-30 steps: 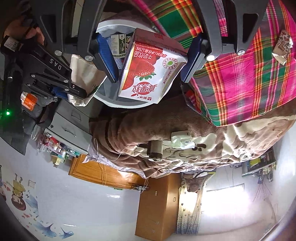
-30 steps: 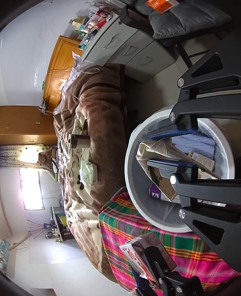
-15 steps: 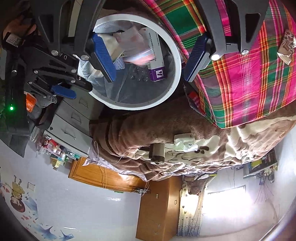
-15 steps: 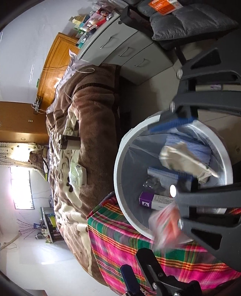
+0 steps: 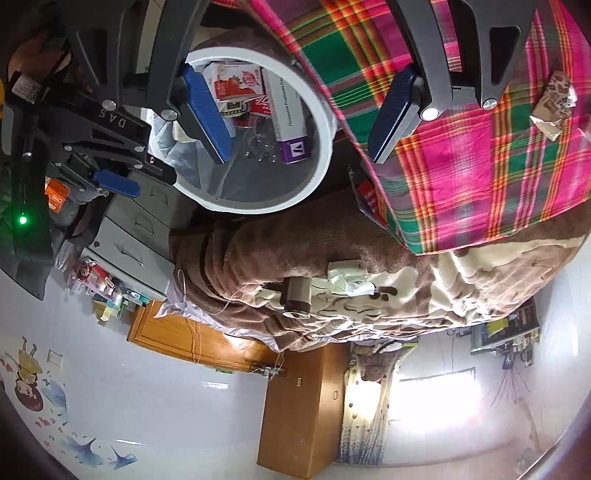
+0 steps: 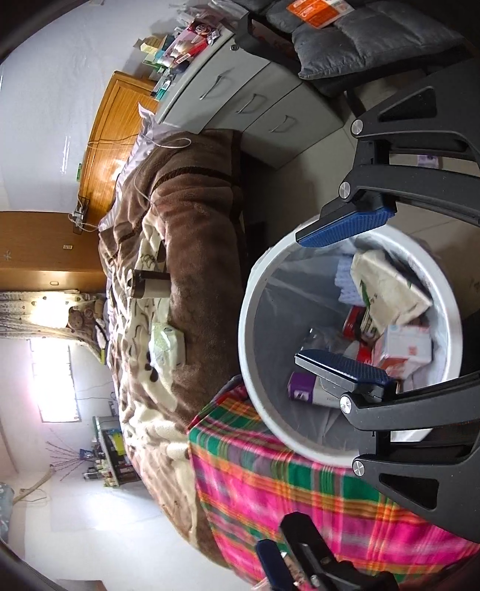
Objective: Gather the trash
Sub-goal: 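Open both grippers to drop the carton and paper into the white bin, then move both tools back over the remaining trash on the plaid cloth, then grasp the white yogurt cup with the left gripper while the right grasps the crumpled snack wrapper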
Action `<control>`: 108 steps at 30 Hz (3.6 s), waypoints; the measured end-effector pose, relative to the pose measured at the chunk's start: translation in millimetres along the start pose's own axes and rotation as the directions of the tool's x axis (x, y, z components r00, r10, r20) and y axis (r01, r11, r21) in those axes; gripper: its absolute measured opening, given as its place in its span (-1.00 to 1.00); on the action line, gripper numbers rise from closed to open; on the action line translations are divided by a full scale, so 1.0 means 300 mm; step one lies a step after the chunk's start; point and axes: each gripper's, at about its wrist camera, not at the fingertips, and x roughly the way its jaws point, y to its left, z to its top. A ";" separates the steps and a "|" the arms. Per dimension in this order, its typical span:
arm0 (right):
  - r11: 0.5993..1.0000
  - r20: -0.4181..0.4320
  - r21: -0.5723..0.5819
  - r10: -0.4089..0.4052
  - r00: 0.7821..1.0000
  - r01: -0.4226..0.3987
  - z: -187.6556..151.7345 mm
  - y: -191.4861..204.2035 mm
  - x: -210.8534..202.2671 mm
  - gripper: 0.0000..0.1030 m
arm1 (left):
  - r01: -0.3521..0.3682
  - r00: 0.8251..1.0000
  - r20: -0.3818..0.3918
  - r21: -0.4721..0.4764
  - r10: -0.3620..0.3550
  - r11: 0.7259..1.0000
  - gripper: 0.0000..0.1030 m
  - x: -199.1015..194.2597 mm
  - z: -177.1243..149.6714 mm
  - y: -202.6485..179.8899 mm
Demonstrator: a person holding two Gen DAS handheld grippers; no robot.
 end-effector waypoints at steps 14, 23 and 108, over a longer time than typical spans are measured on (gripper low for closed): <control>0.993 0.049 -0.035 0.115 0.992 -0.114 -0.009 0.199 -0.053 0.15 | -0.100 0.992 0.066 -0.094 0.107 0.991 0.48 -0.199 -0.046 0.205; 0.977 0.056 -0.072 0.207 0.977 -0.202 -0.005 0.356 -0.076 0.15 | -0.170 0.980 0.078 -0.154 0.184 0.973 0.48 -0.301 -0.095 0.363; 0.844 -0.223 -0.049 0.512 0.829 -0.535 -0.050 1.080 0.159 -0.67 | -0.358 0.934 -0.120 -0.304 0.337 0.883 0.12 -0.247 -0.233 1.242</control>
